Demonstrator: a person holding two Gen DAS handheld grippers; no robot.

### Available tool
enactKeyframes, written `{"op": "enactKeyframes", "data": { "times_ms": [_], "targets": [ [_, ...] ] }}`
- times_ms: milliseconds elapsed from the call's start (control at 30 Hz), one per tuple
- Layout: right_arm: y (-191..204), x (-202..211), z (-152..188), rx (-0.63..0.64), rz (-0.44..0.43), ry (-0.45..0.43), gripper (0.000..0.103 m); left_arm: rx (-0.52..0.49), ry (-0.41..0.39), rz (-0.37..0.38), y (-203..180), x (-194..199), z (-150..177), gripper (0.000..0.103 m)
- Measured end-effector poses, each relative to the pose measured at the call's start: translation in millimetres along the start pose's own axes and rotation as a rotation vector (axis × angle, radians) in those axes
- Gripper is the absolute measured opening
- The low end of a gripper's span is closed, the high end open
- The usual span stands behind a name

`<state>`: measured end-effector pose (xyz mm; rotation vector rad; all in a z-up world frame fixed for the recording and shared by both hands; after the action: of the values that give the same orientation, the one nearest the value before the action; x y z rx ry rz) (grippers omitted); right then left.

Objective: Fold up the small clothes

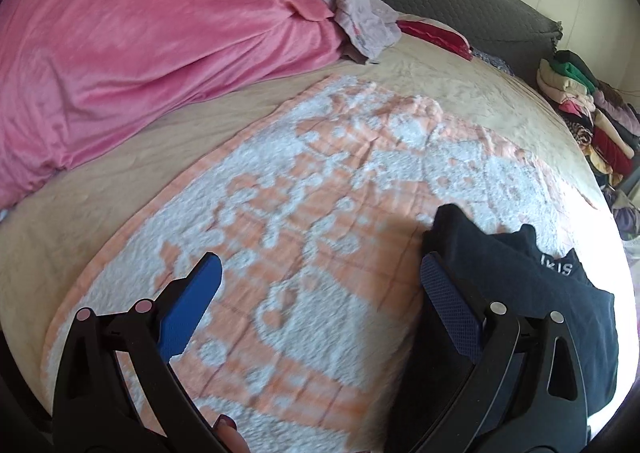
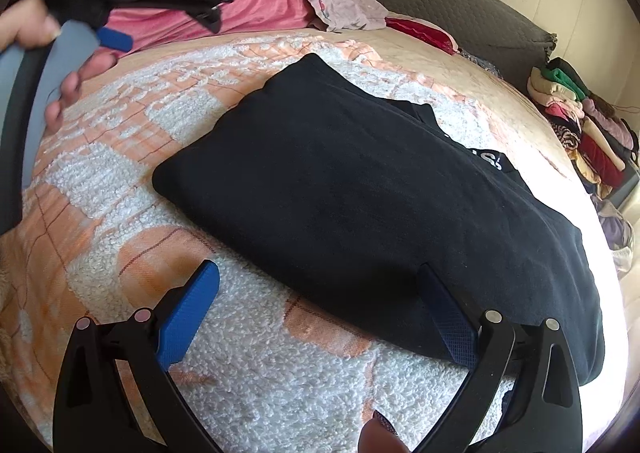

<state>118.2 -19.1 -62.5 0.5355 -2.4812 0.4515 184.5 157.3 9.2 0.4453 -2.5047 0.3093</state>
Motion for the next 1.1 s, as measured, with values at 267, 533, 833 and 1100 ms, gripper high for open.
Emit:
{"op": "enactKeyframes", "data": {
  "times_ms": [267, 533, 833, 1100],
  "targets": [
    [-13, 3, 3, -0.035, 0.012, 0.004, 0.098, -0.076, 0.061, 0.089, -53, -21, -18, 0.093],
    [-8, -11, 4, 0.004, 0.020, 0.003, 0.098, -0.140, 0.139, 0.184, -75, -48, -7, 0.093],
    [-4, -25, -5, 0.040, 0.044, -0.020, 0.099, -0.114, 0.248, 0.210, -61, -74, 11, 0.093],
    [-3, -36, -15, 0.064, 0.043, -0.044, 0.099, -0.095, 0.276, 0.215, -57, -83, 16, 0.093]
  ]
}}
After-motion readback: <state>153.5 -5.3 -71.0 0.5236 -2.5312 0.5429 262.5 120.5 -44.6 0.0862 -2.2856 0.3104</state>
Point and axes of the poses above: each gripper's, at about its wrist camera, not at the fingertips, and x roughly against the way its jaws point, y to its left, z to its underside, the point moved 1 cm from there along -x, roughly the way its jaws point, and after that the axes turned 13 degrees about -y, right-handed, at the moved point
